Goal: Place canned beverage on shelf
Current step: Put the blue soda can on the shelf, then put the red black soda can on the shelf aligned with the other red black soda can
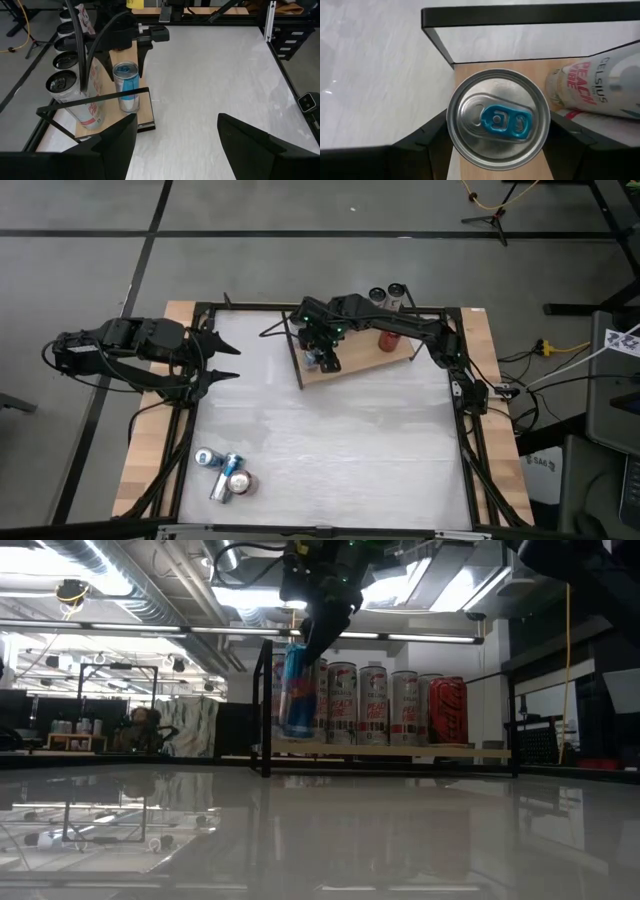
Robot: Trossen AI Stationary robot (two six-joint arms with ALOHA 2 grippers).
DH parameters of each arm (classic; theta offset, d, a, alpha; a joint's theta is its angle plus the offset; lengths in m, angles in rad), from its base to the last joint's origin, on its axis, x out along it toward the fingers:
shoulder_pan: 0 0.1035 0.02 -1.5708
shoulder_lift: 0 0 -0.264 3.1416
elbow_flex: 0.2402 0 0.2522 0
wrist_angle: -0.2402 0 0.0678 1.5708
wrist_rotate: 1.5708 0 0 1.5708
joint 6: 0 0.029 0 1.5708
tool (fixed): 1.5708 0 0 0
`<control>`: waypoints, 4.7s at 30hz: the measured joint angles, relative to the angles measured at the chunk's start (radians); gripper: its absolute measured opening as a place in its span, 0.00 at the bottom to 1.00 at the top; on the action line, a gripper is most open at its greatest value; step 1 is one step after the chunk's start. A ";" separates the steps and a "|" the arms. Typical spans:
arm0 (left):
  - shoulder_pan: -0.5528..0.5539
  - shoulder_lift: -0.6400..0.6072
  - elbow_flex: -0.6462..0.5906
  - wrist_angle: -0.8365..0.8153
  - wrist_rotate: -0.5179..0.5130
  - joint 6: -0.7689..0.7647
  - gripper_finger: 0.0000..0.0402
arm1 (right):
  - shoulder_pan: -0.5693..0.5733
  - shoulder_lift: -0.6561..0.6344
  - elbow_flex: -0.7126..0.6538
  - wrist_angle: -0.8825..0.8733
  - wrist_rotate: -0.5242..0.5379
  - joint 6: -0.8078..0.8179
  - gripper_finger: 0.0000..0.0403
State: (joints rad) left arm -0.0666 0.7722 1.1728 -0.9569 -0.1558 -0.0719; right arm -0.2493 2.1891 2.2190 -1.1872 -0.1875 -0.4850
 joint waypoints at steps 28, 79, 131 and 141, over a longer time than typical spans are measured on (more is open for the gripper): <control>0.000 0.000 0.000 0.000 0.000 0.000 0.67 | 0.001 0.007 -0.007 0.012 0.011 0.001 0.60; 0.000 0.000 0.000 0.000 0.000 -0.005 0.67 | 0.000 0.006 -0.009 0.043 0.020 0.000 0.88; -0.657 0.457 0.001 0.188 0.253 -1.503 0.67 | 0.366 -0.090 0.136 -0.315 0.250 0.297 0.86; -0.709 0.577 0.001 0.187 0.299 -1.885 0.67 | 0.401 -0.089 0.136 -0.307 0.247 0.296 0.86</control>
State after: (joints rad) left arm -0.7757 1.3488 1.1736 -0.7700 0.1436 -1.9573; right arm 0.1515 2.0998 2.3554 -1.4943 0.0597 -0.1885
